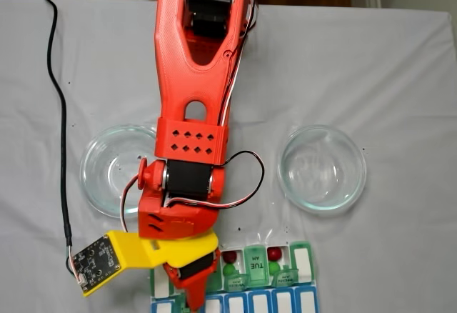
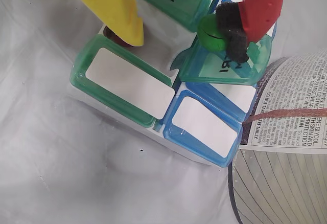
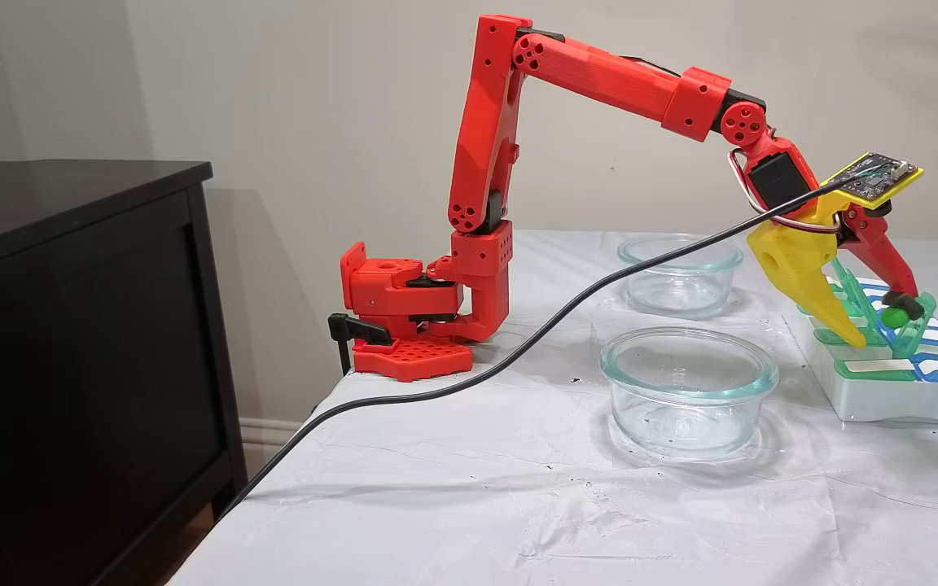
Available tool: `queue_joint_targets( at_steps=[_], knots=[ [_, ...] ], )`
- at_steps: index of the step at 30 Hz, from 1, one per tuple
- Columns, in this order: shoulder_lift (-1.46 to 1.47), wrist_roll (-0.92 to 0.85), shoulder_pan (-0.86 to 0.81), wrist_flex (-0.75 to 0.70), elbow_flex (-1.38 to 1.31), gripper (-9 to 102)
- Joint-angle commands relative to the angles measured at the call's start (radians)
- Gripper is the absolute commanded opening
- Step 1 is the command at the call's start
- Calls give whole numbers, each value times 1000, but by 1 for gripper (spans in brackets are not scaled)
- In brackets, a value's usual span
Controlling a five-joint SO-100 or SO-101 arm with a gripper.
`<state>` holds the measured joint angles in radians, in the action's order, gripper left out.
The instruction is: Sort medicines into box.
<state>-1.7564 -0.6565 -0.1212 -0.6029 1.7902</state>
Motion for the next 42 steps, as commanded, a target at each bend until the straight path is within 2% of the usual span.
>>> queue_joint_targets(
  at_steps=[1,15,18,28,31,34,42],
  knots=[
    [-61,-11,2,-3,-11,28],
    [-83,-37,-3,-20,-6,12],
    [-83,-35,-6,-23,-6,22],
    [-81,-49,-11,-28,-6,25],
    [-97,-57,-12,-35,-8,19],
    [-121,-54,-15,-55,-2,1],
    [-330,20,-5,-97,43,0]
  ],
)
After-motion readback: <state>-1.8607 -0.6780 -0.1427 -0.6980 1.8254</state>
